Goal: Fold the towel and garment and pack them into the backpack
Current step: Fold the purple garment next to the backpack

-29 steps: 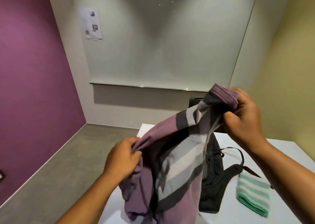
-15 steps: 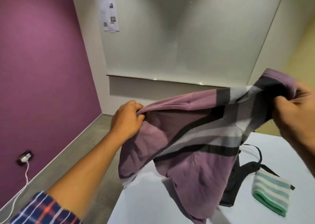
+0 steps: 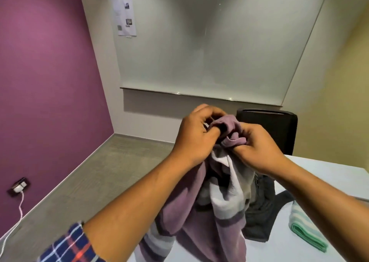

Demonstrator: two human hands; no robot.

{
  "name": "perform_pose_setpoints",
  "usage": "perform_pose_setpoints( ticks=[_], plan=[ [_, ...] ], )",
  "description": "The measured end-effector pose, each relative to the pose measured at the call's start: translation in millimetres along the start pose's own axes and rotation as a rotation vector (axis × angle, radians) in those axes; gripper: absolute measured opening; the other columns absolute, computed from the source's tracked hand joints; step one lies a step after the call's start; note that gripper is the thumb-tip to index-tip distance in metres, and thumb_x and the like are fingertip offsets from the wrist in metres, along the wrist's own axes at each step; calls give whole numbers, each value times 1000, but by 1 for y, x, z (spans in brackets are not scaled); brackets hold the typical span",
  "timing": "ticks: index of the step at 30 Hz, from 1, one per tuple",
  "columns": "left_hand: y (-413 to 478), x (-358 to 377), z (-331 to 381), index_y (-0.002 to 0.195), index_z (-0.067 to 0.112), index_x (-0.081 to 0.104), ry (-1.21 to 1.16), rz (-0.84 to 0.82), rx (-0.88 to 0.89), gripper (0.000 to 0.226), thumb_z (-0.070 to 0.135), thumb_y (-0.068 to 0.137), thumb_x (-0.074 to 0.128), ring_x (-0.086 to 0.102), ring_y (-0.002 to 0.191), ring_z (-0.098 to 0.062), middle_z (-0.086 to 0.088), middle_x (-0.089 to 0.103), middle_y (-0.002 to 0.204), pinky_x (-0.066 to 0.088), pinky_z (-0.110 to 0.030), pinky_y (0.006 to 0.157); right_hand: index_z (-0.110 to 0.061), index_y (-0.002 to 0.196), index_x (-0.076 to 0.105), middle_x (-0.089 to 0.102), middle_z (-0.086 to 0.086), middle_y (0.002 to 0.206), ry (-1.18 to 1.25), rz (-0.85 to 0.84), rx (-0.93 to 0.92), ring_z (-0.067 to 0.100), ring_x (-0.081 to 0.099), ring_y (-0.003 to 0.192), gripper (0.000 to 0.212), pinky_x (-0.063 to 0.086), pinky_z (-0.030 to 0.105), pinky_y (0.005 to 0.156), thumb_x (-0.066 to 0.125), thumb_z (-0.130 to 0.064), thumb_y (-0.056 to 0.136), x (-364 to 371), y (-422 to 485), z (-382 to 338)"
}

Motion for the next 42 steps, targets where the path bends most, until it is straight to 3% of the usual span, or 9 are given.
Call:
perform_pose_setpoints(
  ticks=[3, 6, 13, 16, 23, 31, 34, 37, 42],
  plan=[
    [-38, 8, -54, 111, 34, 60, -6, -149, -250, 42, 39, 73, 78, 62, 90, 4, 16, 65, 103, 53, -18, 78, -23, 88, 75, 75, -6, 85, 178, 158, -12, 1, 67, 80, 39, 53, 18, 72, 58, 12, 88, -25, -2, 3],
    [-91, 21, -112, 94, 35, 62, 294, -409, -377, 31, 42, 66, 73, 62, 73, -3, 16, 65, 81, 56, -31, 70, -33, 83, 75, 74, -11, 82, 264, 193, -26, 5, 68, 79, 48, 54, 20, 72, 59, 11, 89, -46, -5, 13],
    [-72, -54, -103, 84, 16, 64, 282, 108, -191, 39, -16, 62, 62, 49, 106, -2, -1, 46, 118, 38, -2, 85, -29, 95, 75, 75, -7, 94, 159, 75, -132, 11, 68, 88, 52, 54, 22, 78, 61, 20, 83, -51, -28, 10],
    [-63, -69, -103, 78, 18, 49, 177, 219, -261, 40, -17, 61, 58, 54, 94, -8, -2, 53, 105, 41, -6, 73, -40, 95, 75, 74, -17, 94, 198, 165, -166, 2, 67, 88, 58, 51, 16, 79, 60, 14, 80, -66, -30, -1],
    [-66, -41, -129, 74, 30, 59, 621, -417, -334, 4, 29, 71, 61, 59, 65, -14, 10, 62, 66, 47, -29, 55, -45, 89, 75, 73, -24, 88, 172, 280, -116, -7, 64, 82, 51, 50, 11, 75, 58, 3, 80, -100, -38, -3],
    [-52, -92, -166, 81, 28, 66, 1128, -219, -353, 12, 24, 84, 55, 57, 80, -22, 4, 61, 89, 42, -29, 62, -42, 87, 75, 73, -23, 86, 205, 337, -83, -4, 65, 80, 63, 51, 13, 76, 60, 18, 83, -104, -54, 13],
    [-71, -112, -212, 88, 27, 66, 827, -167, -645, 14, 25, 91, 52, 63, 72, -22, 1, 69, 84, 53, -30, 63, -44, 85, 75, 73, -22, 85, 248, 435, -35, -1, 65, 81, 73, 53, 17, 81, 49, 24, 88, -118, -60, 22],
    [-110, -61, -236, 101, 17, 62, 288, -295, -913, 12, 17, 92, 55, 57, 55, -17, -6, 65, 73, 41, -21, 51, -47, 83, 74, 73, -24, 85, 232, 394, -40, -3, 66, 80, 73, 52, 14, 79, 52, 23, 87, -112, -58, 15],
    [-183, 27, -251, 103, 15, 62, 24, -456, -1169, 28, 40, 92, 58, 59, 61, -16, -4, 67, 83, 44, -24, 55, -47, 80, 75, 73, -25, 82, 294, 200, -108, -5, 67, 77, 54, 51, 9, 71, 69, 6, 76, -87, -54, -5]
  ],
)
Point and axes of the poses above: each hand's wrist, its own y-axis towards the middle knuckle, its own x-axis out of the palm, z = x × y, the point moved 10 cm from there along y, towards the middle knuckle
